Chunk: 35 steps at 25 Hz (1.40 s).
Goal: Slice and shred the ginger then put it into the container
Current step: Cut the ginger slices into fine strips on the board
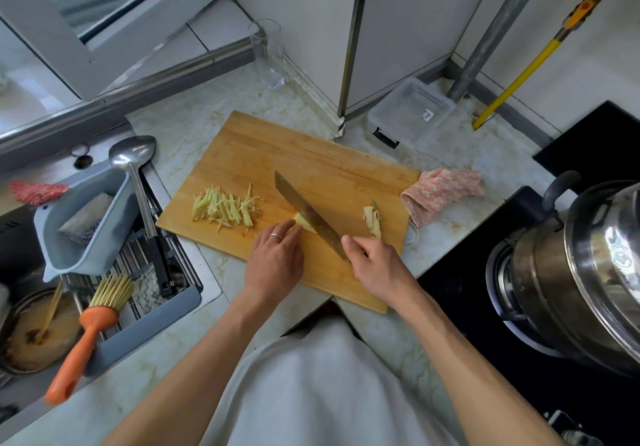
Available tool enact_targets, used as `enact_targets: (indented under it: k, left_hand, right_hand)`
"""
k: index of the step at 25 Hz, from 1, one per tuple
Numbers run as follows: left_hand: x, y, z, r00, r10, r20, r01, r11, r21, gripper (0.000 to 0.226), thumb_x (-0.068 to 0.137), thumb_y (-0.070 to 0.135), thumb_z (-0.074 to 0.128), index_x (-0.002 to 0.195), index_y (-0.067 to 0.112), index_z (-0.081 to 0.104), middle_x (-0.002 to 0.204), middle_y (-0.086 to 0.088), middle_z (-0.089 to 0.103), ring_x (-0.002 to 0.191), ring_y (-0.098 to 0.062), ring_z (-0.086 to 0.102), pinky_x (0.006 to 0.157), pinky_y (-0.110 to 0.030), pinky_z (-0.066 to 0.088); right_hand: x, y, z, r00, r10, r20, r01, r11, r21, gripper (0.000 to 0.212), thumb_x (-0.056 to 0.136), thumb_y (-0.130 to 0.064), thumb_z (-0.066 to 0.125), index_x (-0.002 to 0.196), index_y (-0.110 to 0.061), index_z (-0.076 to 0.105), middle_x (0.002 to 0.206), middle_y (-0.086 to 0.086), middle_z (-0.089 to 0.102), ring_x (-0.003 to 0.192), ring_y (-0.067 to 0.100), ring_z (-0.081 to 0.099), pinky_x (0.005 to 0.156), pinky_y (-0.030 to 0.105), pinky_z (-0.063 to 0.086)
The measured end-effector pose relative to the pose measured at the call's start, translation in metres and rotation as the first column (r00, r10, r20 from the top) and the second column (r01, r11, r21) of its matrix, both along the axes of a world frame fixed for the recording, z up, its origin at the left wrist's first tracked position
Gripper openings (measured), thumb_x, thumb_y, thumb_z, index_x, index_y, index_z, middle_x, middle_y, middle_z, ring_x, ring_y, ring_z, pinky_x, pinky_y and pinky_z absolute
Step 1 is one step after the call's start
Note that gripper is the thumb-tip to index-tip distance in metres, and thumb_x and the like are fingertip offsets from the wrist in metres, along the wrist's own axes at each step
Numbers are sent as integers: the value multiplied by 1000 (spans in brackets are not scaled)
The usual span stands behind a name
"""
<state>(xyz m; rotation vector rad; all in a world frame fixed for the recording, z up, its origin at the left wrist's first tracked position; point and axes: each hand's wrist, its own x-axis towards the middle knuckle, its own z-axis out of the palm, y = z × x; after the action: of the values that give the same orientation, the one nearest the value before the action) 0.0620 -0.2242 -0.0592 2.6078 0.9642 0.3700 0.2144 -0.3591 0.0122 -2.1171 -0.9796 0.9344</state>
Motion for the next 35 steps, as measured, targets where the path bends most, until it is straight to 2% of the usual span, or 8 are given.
enact_targets:
  k: [2, 4, 8, 14, 22, 30, 35]
  left_hand:
    - [2, -4, -1, 999, 14, -45, -13, 1000, 9, 39, 91, 19, 53, 126, 7, 65, 130, -14, 61, 117, -37, 55, 95, -47, 49]
    - [3, -8, 0, 998, 34, -51, -33, 999, 8, 42, 90, 24, 48, 125, 7, 64, 130, -13, 60, 117, -35, 53, 95, -47, 48]
    - [4, -14, 2, 998, 45, -45, -44, 999, 17, 46, 88, 24, 46, 127, 5, 63, 127, -12, 61, 118, -33, 52, 98, -49, 46]
    - [9, -15, 4, 997, 67, -39, -65, 997, 38, 50, 84, 24, 44, 125, 6, 64, 125, -11, 63, 115, -30, 50, 100, -46, 44]
    - [8, -16, 9, 981, 67, -184, -59, 997, 51, 57, 88, 33, 36, 131, 7, 61, 131, -10, 62, 121, -31, 54, 107, -51, 40]
    - [8, -18, 8, 980, 81, -183, -72, 996, 56, 56, 87, 33, 38, 128, 5, 63, 129, -11, 62, 120, -30, 54, 106, -51, 40]
    - [8, -18, 1, 987, 82, -140, -73, 995, 72, 55, 87, 31, 38, 132, 7, 59, 134, -9, 57, 123, -29, 49, 108, -50, 37]
  right_hand:
    - [-2, 4, 3, 996, 72, 54, -71, 997, -18, 50, 105, -45, 40, 63, -20, 34, 55, -5, 37, 54, 14, 36, 54, 35, 31]
    - [-3, 8, 4, 988, 119, 97, -114, 992, -50, 50, 105, -48, 39, 63, -21, 35, 56, -4, 41, 57, 20, 41, 55, 42, 37]
    - [-1, 11, 6, 984, 148, 96, -140, 987, -84, 50, 104, -48, 38, 63, -21, 36, 57, -2, 43, 59, 23, 44, 57, 47, 42]
    - [-2, 17, 9, 956, 225, 186, -208, 972, -106, 49, 105, -45, 37, 62, -23, 32, 55, -3, 40, 58, 26, 40, 54, 39, 34]
    - [-3, 15, 5, 961, 202, 188, -192, 979, -74, 48, 106, -44, 37, 62, -25, 33, 54, -5, 40, 58, 27, 41, 55, 40, 37]
    - [-2, 14, 5, 968, 180, 172, -173, 983, -57, 47, 105, -45, 39, 64, -22, 35, 54, -3, 42, 55, 24, 42, 54, 46, 39]
    - [-4, 19, 8, 951, 225, 214, -210, 974, -89, 47, 106, -43, 38, 62, -25, 33, 53, -5, 39, 56, 25, 41, 53, 37, 32]
